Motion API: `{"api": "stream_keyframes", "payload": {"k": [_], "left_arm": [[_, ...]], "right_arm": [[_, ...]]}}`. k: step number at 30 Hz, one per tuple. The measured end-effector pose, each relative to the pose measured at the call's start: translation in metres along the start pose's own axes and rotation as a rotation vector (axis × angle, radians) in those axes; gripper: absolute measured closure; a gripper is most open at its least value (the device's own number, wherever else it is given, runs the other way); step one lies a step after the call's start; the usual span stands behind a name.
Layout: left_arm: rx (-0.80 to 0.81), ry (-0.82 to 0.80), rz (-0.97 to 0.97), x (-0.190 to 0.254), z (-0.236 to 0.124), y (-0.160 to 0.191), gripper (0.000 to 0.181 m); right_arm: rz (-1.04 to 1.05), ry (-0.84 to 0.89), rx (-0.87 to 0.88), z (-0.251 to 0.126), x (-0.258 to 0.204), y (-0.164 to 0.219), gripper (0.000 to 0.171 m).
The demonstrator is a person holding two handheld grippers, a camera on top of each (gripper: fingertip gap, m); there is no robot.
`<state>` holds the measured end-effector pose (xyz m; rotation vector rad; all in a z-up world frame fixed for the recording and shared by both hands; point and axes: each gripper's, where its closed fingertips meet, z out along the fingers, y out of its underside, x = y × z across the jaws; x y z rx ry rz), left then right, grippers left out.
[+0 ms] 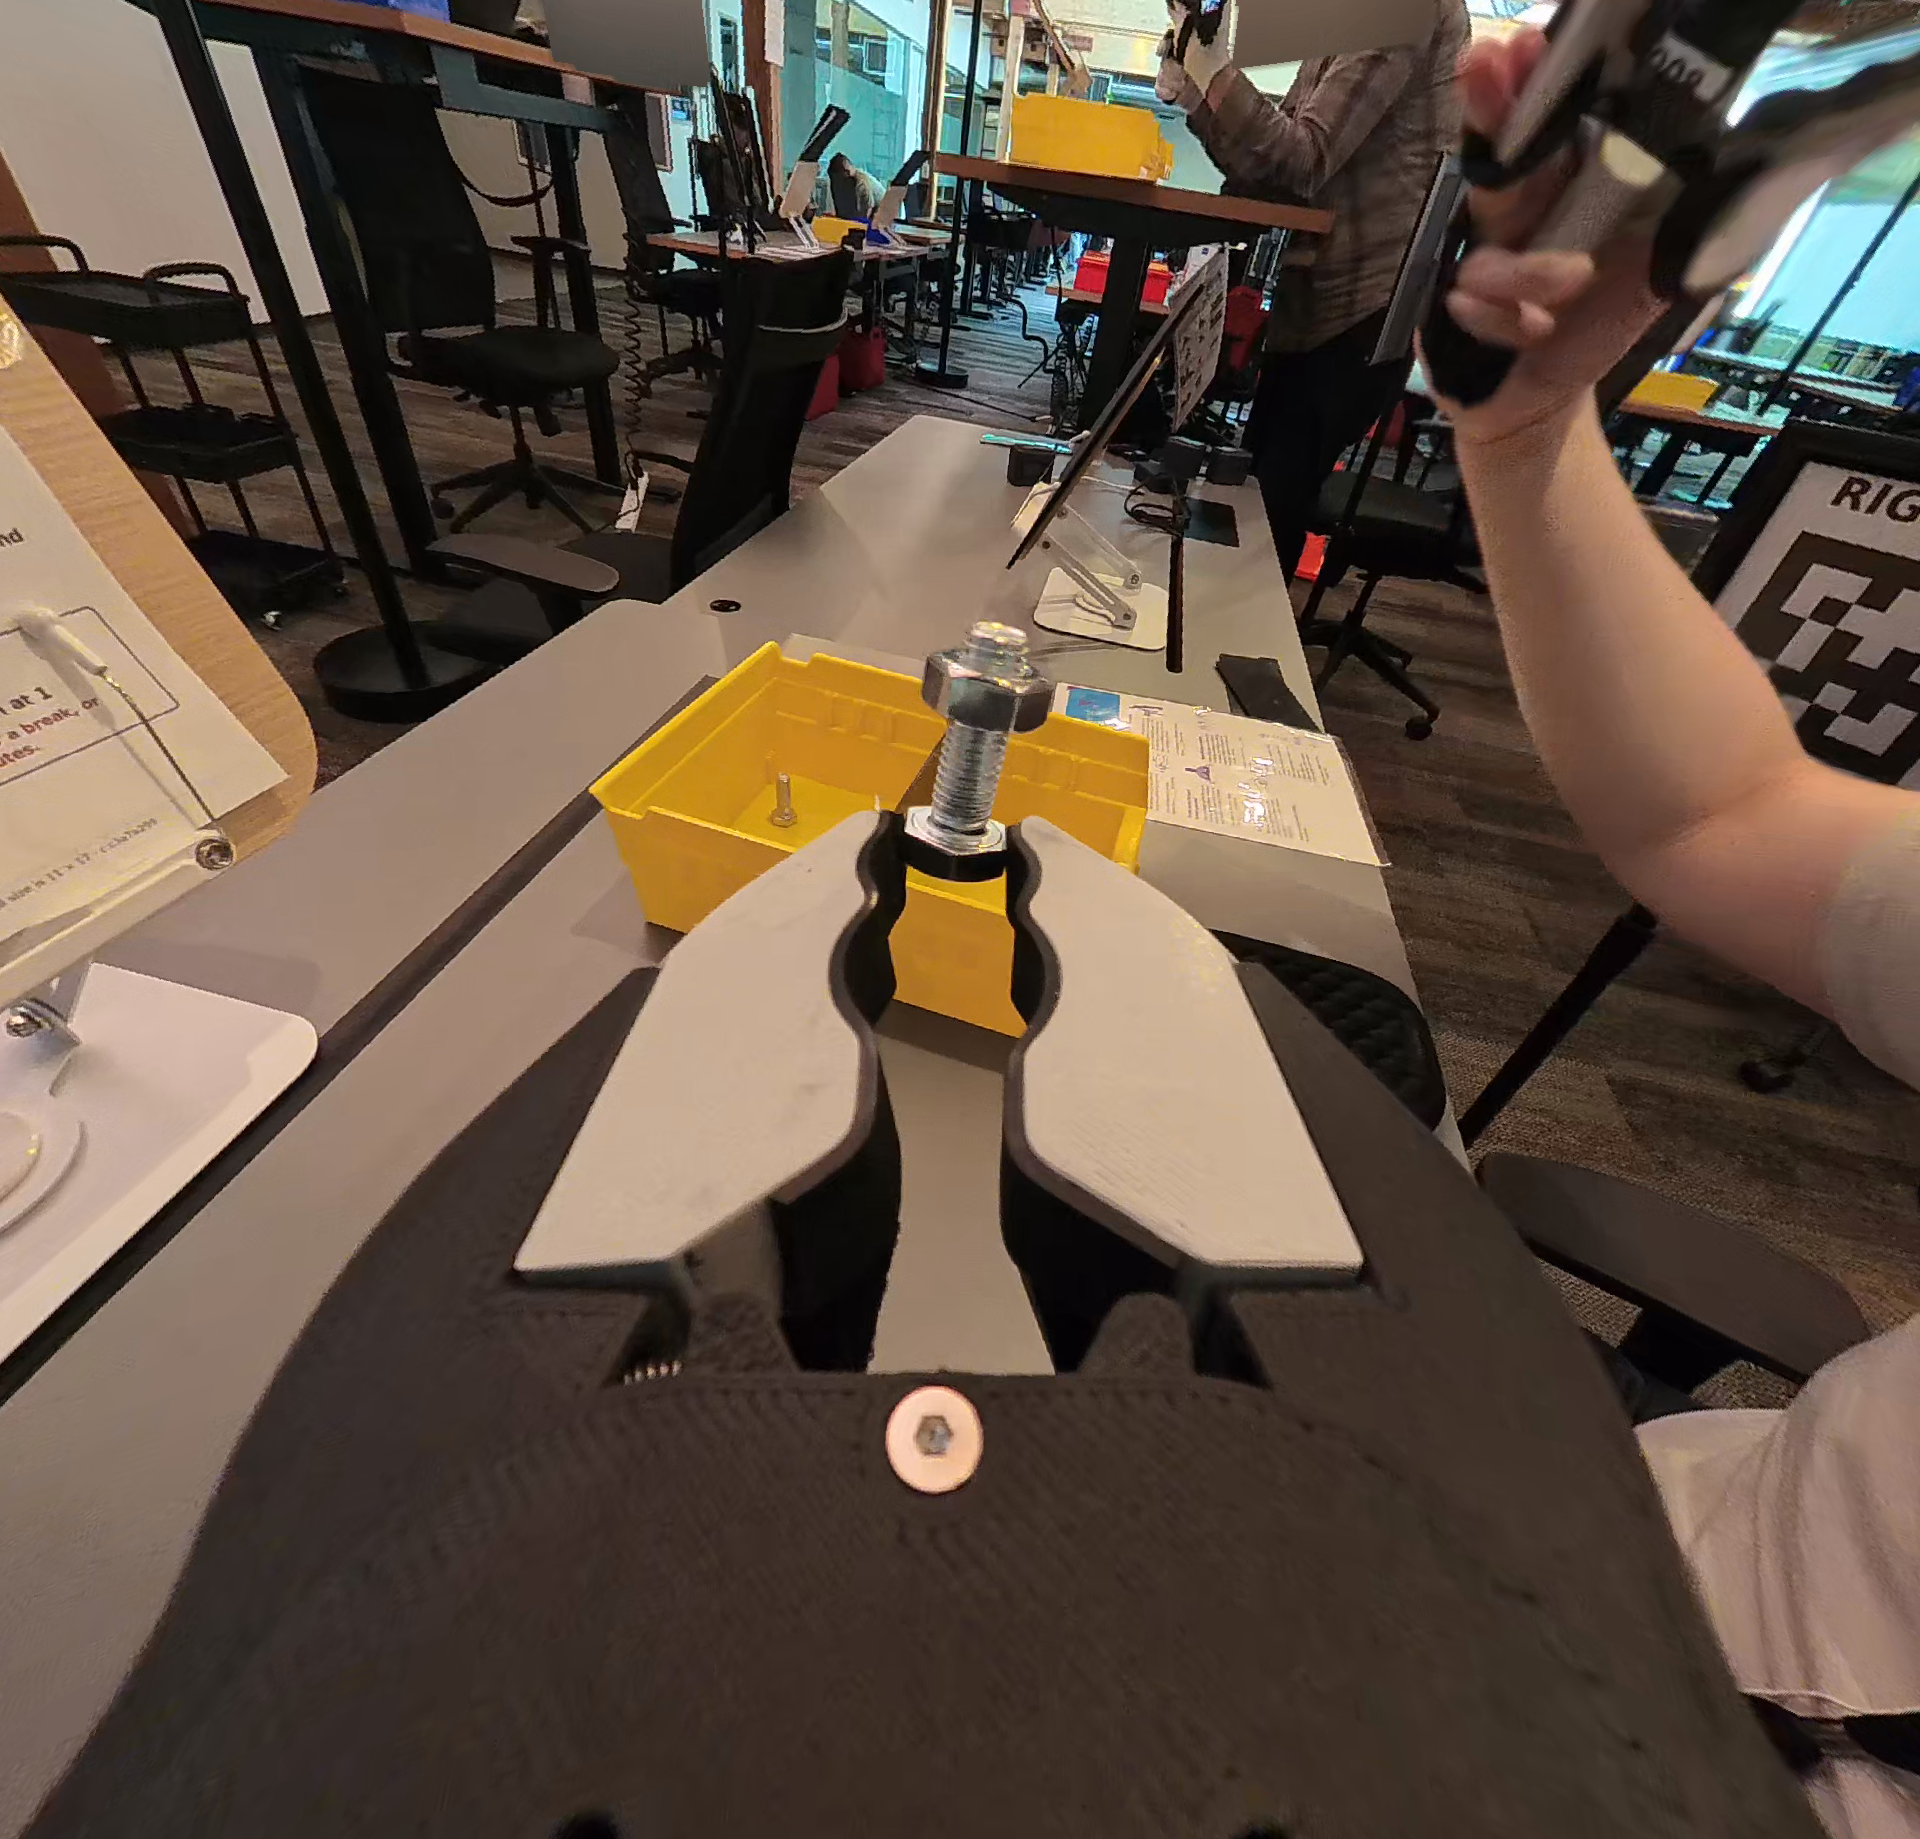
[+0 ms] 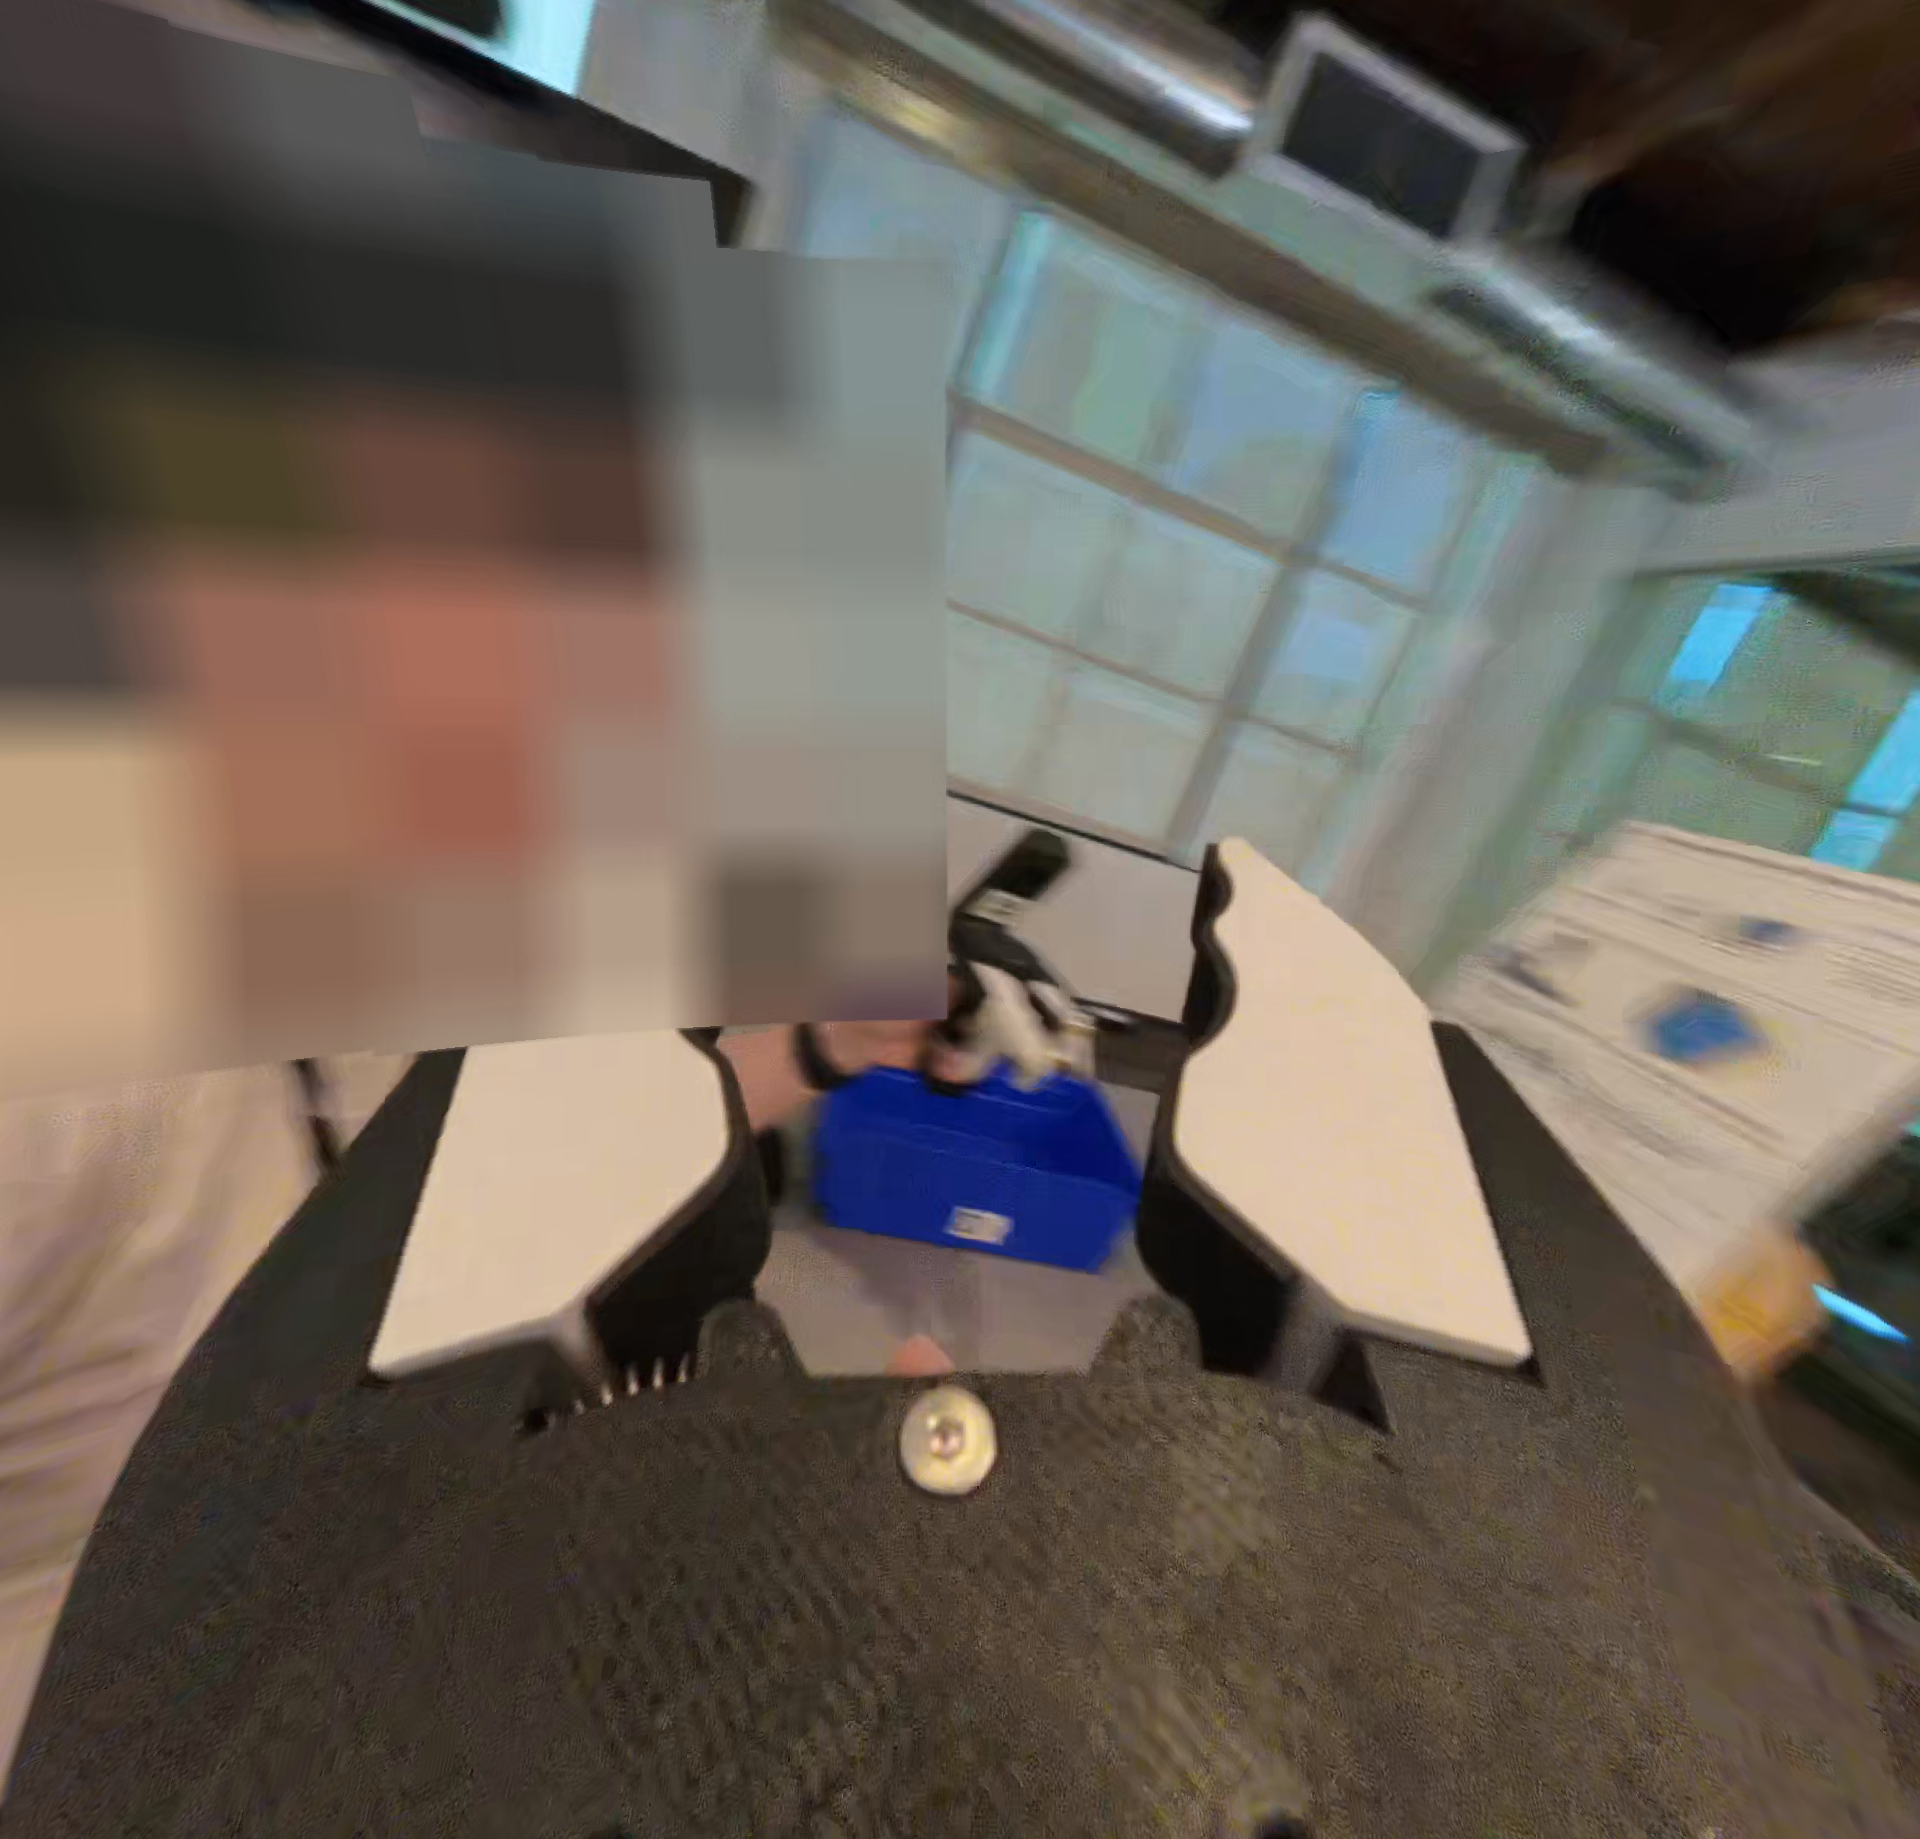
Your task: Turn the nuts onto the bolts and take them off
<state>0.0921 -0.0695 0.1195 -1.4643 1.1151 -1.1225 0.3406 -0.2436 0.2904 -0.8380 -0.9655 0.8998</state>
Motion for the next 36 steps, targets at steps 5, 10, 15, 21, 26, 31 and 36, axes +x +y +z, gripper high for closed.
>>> {"api": "stream_keyframes", "payload": {"k": [5,10,15,21,26,31,36], "left_arm": [[-0.002,0.010,-0.007,0.002,-0.001,-0.001,0.163],[-0.009,0.008,-0.001,0.003,-0.002,-0.001,0.163],[-0.020,0.013,-0.004,0.004,-0.001,0.001,0.163],[-0.033,0.041,-0.015,0.008,0.009,0.007,0.163],[0.037,0.112,-0.092,0.011,0.017,0.005,0.163],[0.052,-0.013,-0.041,-0.007,0.025,0.010,0.163],[0.019,-0.237,0.059,-0.034,0.027,0.020,0.163]], "right_arm": [[-0.361,1.203,-0.361,-0.169,0.111,-0.051,0.166],[-0.565,1.786,-0.581,-0.271,0.082,-0.094,0.162],[-0.446,1.692,-0.492,-0.271,0.081,-0.080,0.138],[-0.358,1.078,-0.148,-0.144,0.062,-0.039,0.168],[-0.470,0.755,-0.136,-0.024,0.040,0.040,0.171],[-0.225,0.550,-0.212,0.098,0.056,0.152,0.152],[0.045,0.433,-0.339,0.180,0.070,0.241,0.131]]}}
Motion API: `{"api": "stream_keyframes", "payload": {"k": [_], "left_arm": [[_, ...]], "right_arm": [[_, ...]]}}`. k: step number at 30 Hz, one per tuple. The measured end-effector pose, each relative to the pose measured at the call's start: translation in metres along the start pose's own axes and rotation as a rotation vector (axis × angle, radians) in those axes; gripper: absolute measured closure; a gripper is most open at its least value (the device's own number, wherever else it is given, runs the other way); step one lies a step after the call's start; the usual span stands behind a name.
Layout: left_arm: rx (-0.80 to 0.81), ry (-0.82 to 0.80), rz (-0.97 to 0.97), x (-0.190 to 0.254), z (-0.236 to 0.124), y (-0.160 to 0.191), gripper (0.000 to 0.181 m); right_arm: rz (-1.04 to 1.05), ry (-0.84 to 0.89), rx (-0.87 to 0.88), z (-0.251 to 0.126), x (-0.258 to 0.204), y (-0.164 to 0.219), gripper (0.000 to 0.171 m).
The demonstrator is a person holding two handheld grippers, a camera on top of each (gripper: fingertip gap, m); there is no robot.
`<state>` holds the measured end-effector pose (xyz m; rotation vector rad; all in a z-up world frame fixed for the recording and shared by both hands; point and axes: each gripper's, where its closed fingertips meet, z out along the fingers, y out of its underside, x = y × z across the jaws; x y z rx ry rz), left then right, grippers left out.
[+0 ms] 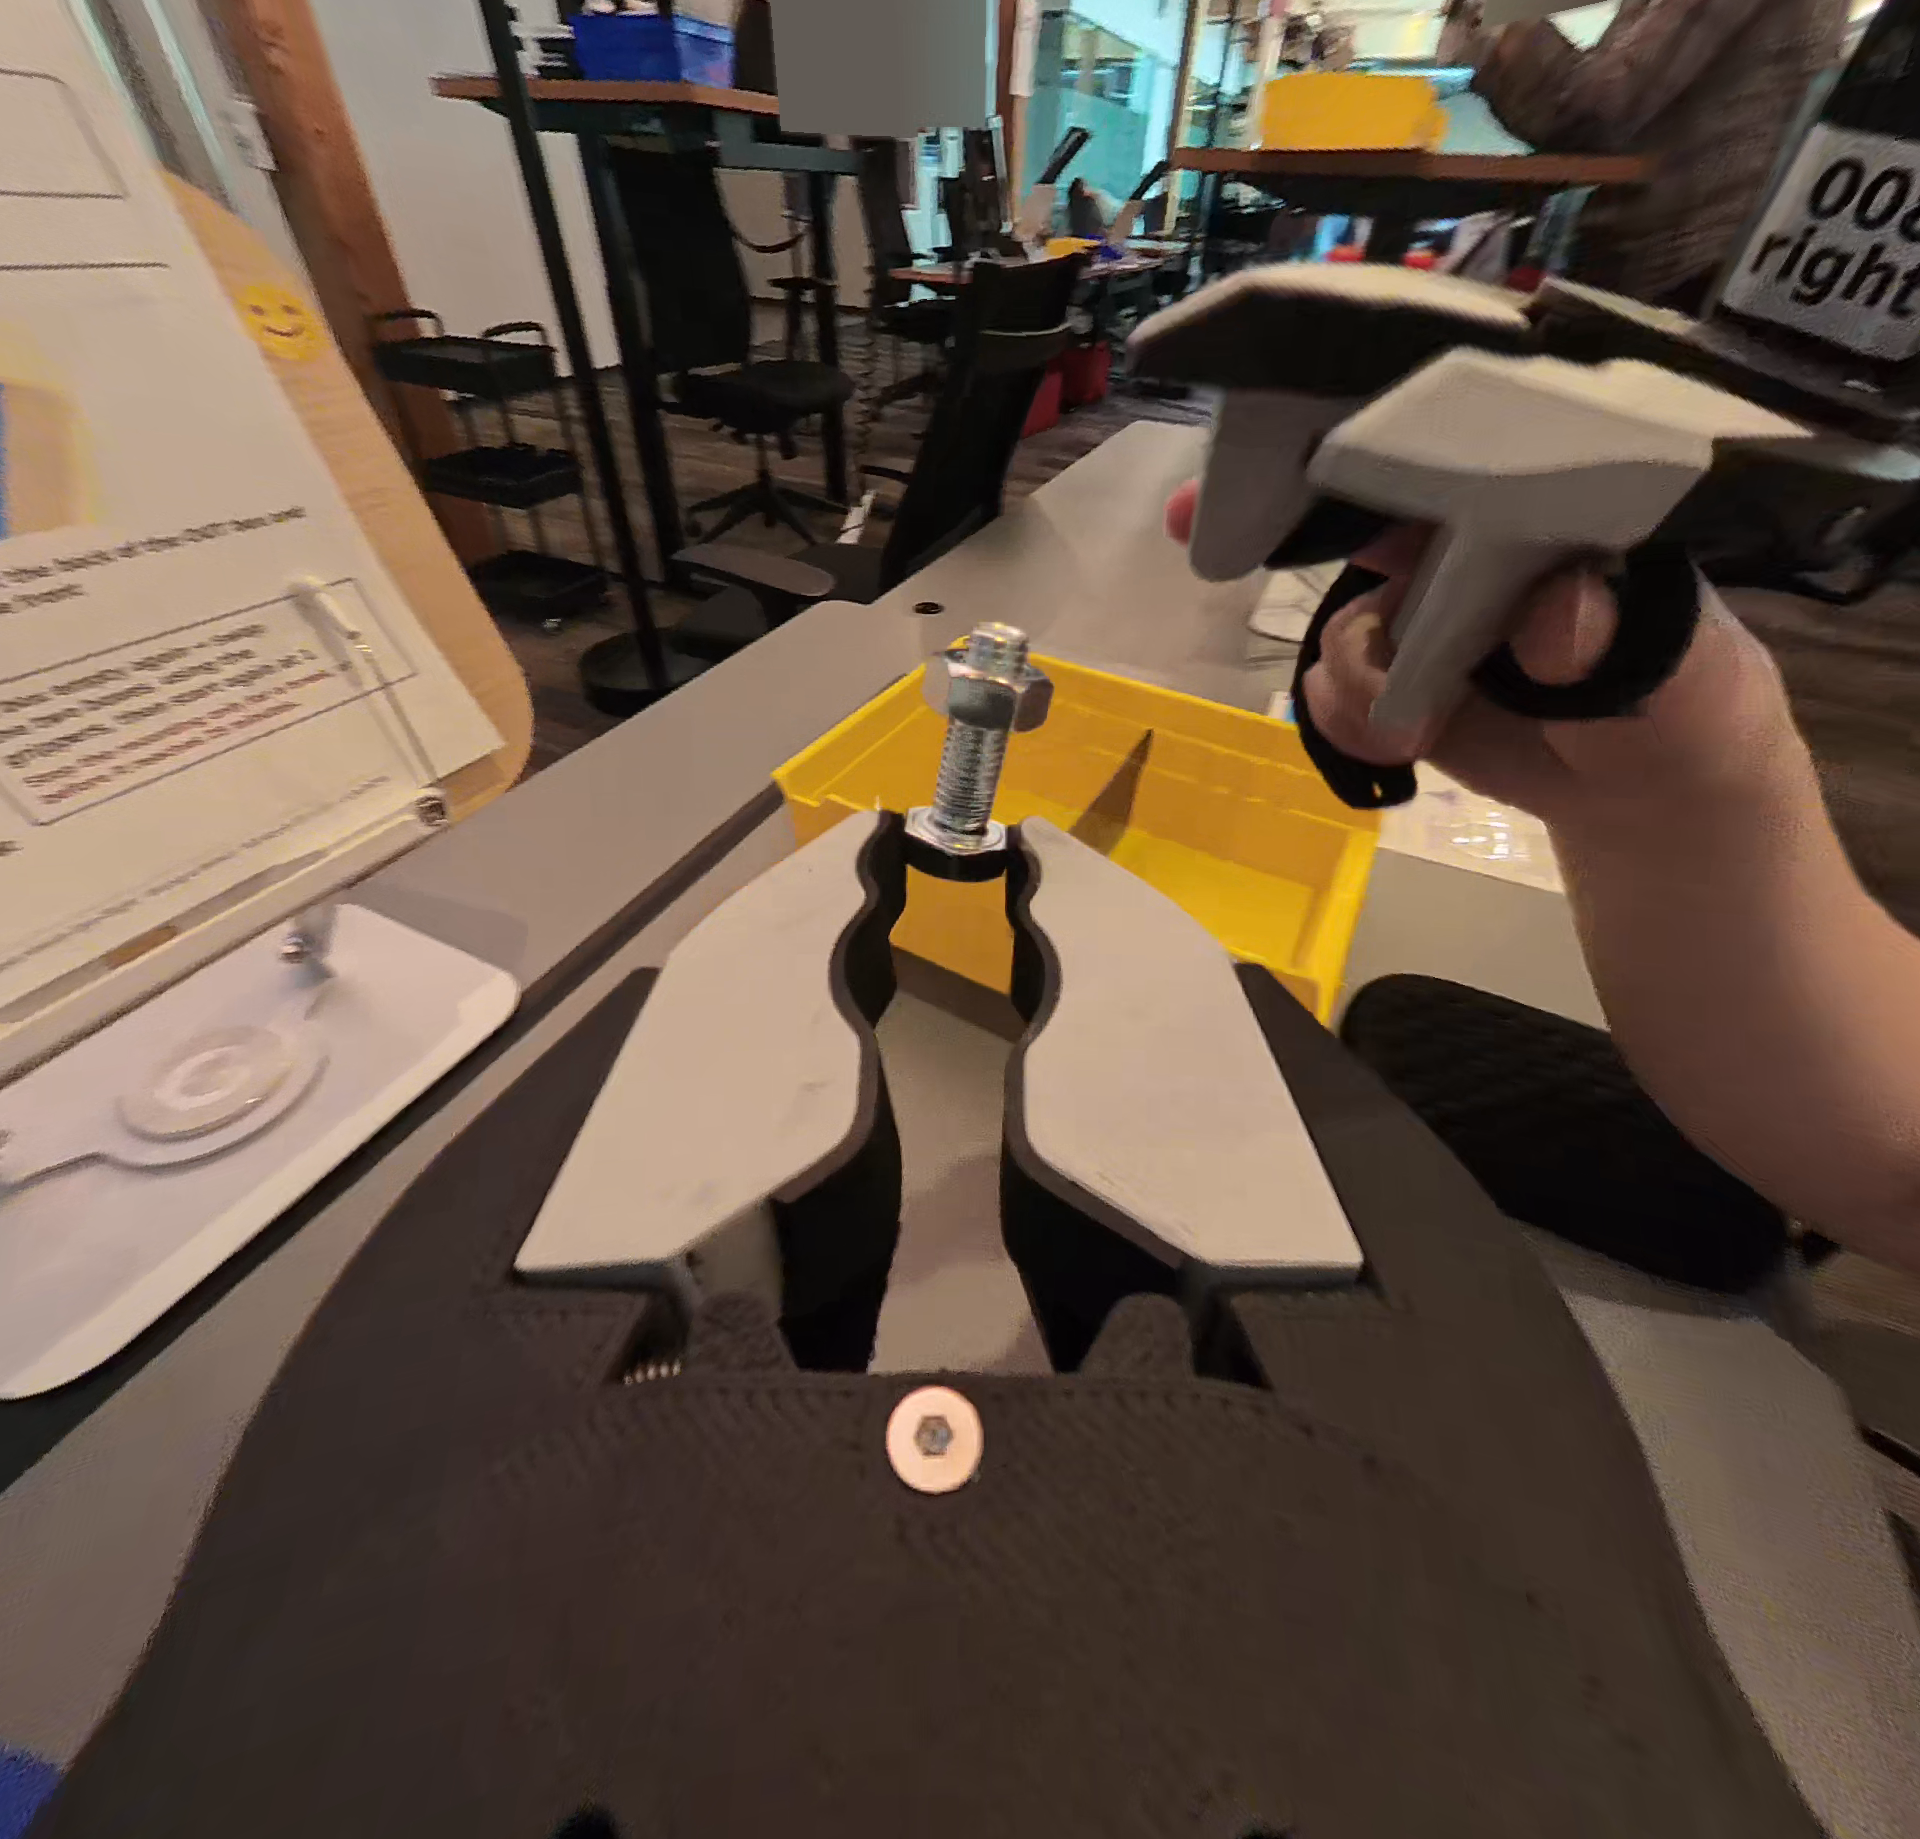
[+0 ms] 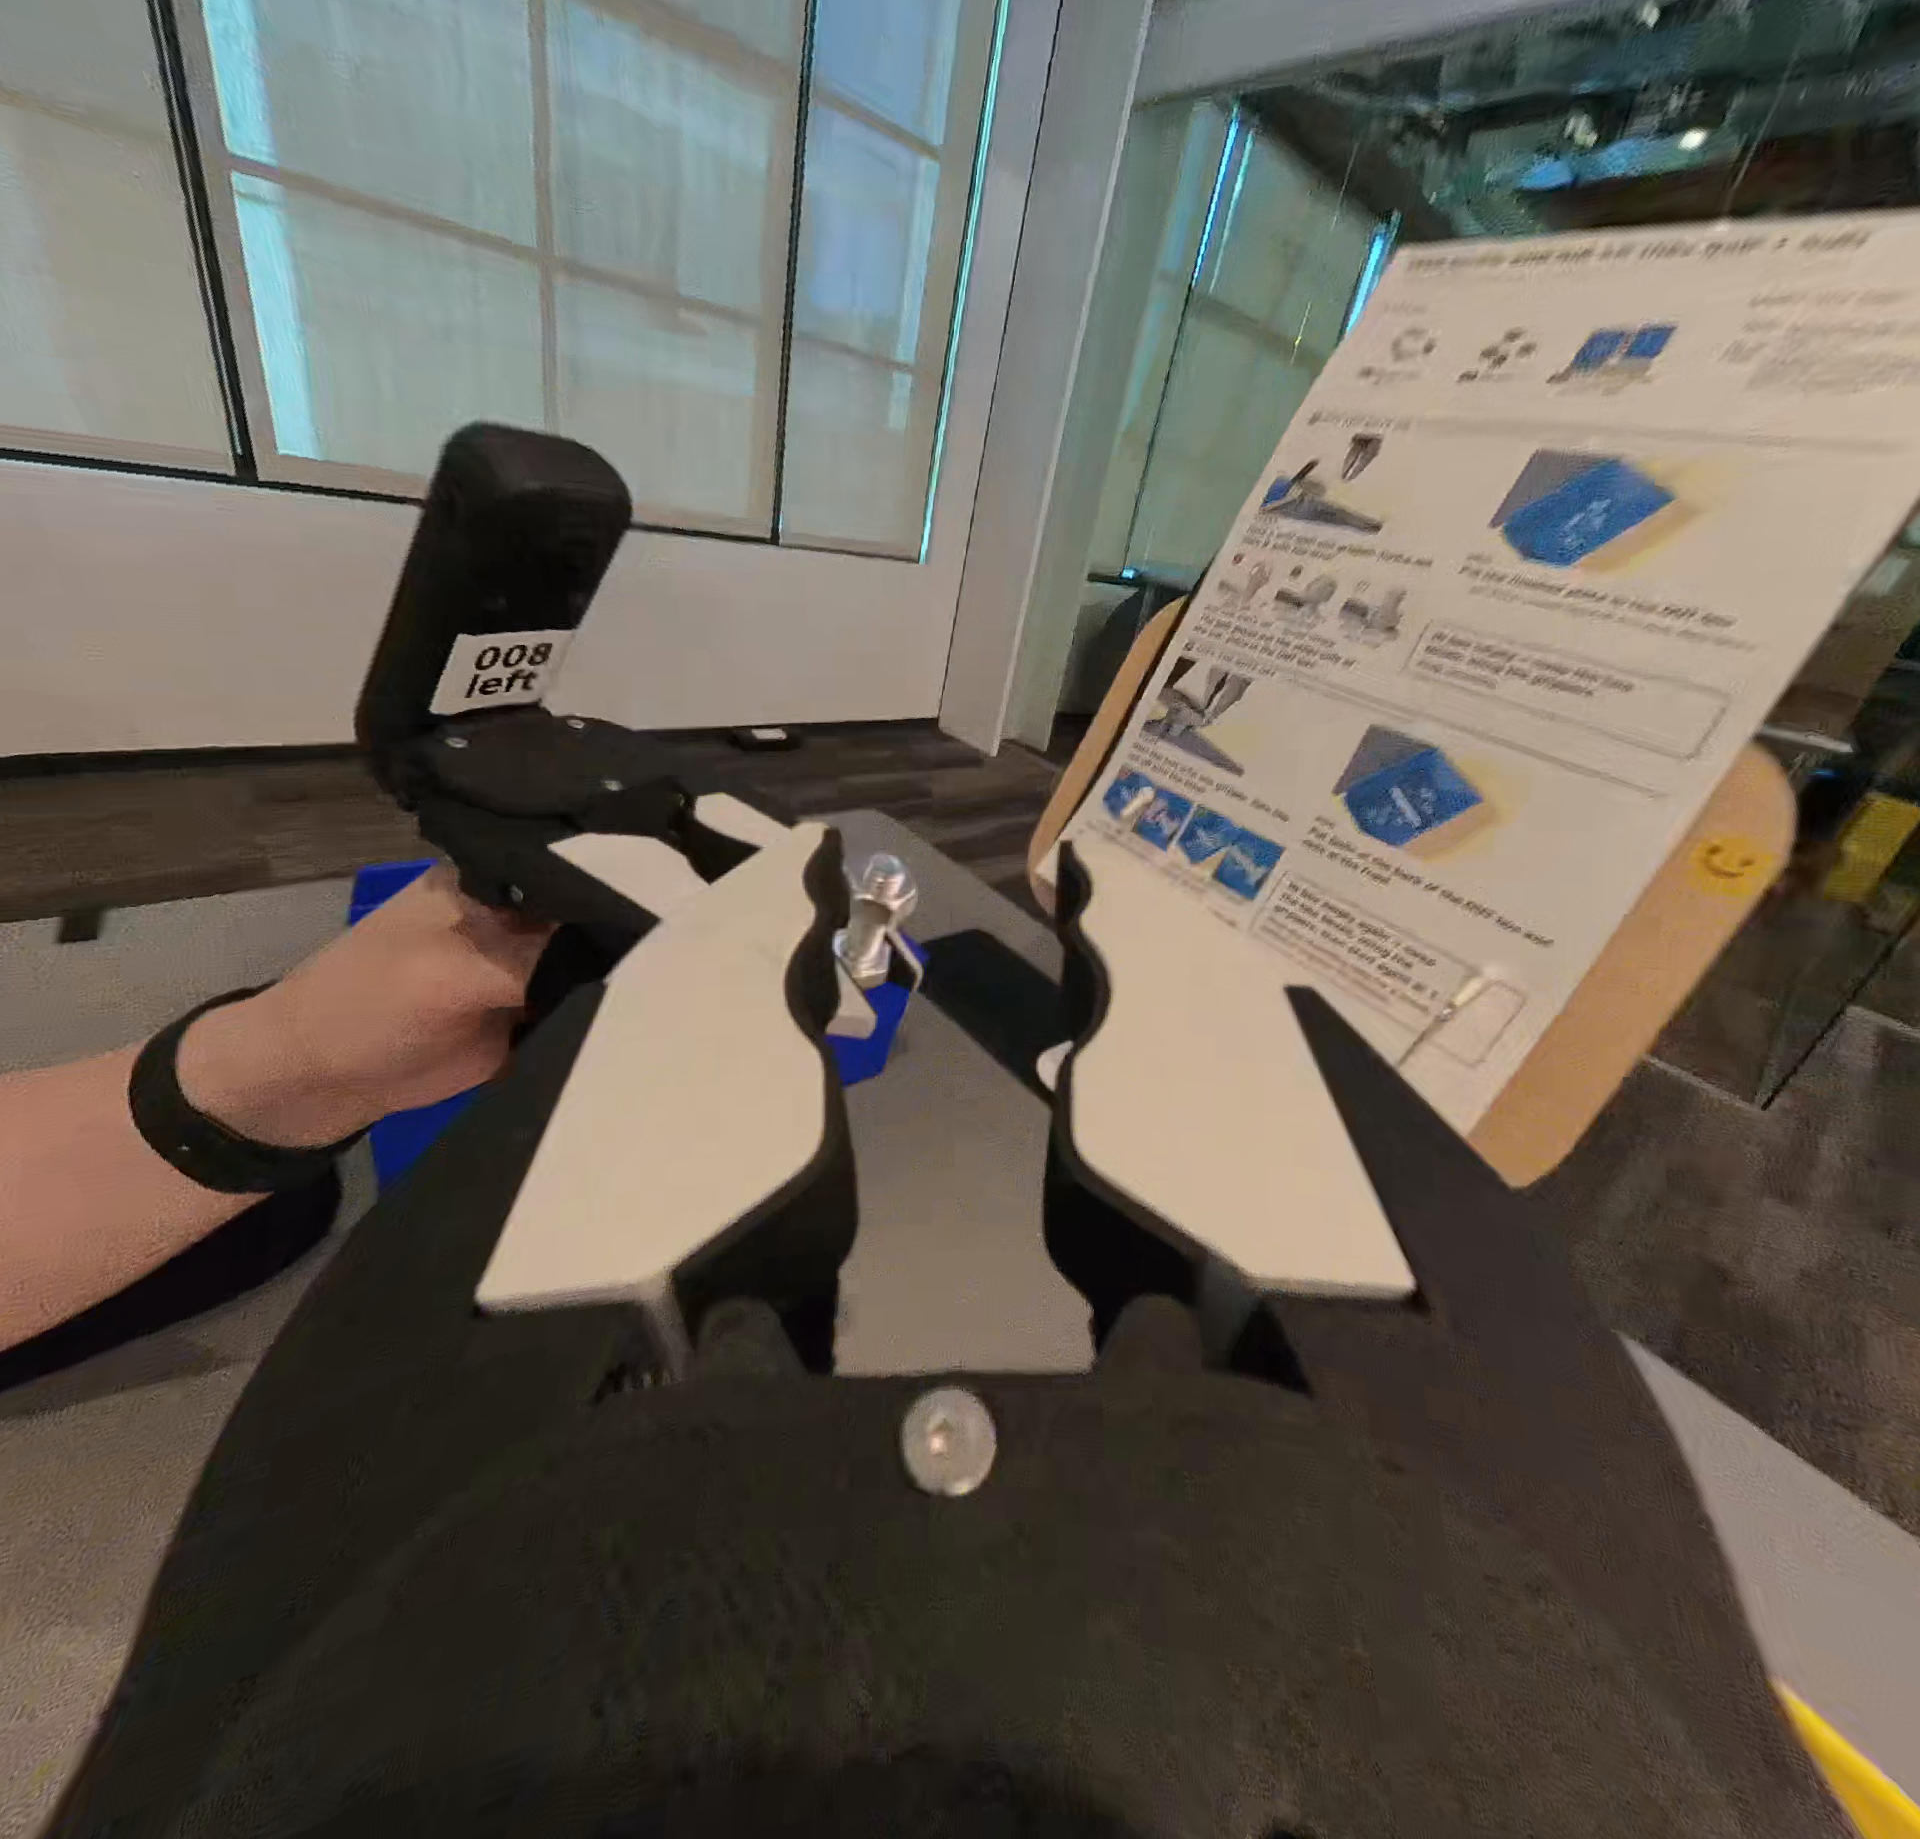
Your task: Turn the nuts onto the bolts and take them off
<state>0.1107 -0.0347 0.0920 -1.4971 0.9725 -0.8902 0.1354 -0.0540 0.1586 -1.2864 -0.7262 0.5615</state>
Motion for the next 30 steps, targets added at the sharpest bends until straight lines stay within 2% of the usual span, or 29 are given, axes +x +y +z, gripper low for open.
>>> {"api": "stream_keyframes", "payload": {"k": [2,4,6,9,15,18,22,25,30], "left_arm": [[0.000,-0.057,0.032,-0.006,0.001,0.002,0.163],[-0.001,-0.070,0.046,-0.006,0.002,0.003,0.163],[0.009,-0.048,0.039,-0.003,0.004,0.002,0.163],[0.016,0.001,0.017,0.003,0.005,0.002,0.163],[0.047,0.093,-0.059,0.012,0.004,-0.003,0.163],[0.064,0.122,-0.078,0.015,0.001,-0.006,0.163],[0.075,0.169,-0.086,0.024,0.000,-0.010,0.163],[0.102,0.218,-0.136,0.026,-0.003,-0.014,0.163],[0.091,0.226,-0.122,0.029,-0.002,-0.013,0.163]], "right_arm": [[0.045,-0.036,-0.042,0.019,-0.009,0.018,0.127],[0.066,-0.058,-0.004,0.026,-0.013,0.024,0.128],[0.062,-0.069,-0.008,0.028,-0.010,0.030,0.134],[0.082,-0.094,-0.014,0.026,-0.004,0.037,0.135],[0.145,-0.161,0.019,0.016,0.002,0.033,0.138],[0.154,-0.222,0.041,0.017,-0.013,0.027,0.138],[0.129,-0.211,0.048,0.017,-0.012,0.027,0.138],[0.188,-0.215,0.064,0.012,-0.004,0.024,0.141],[0.184,-0.270,0.098,0.015,-0.025,0.015,0.141]]}}
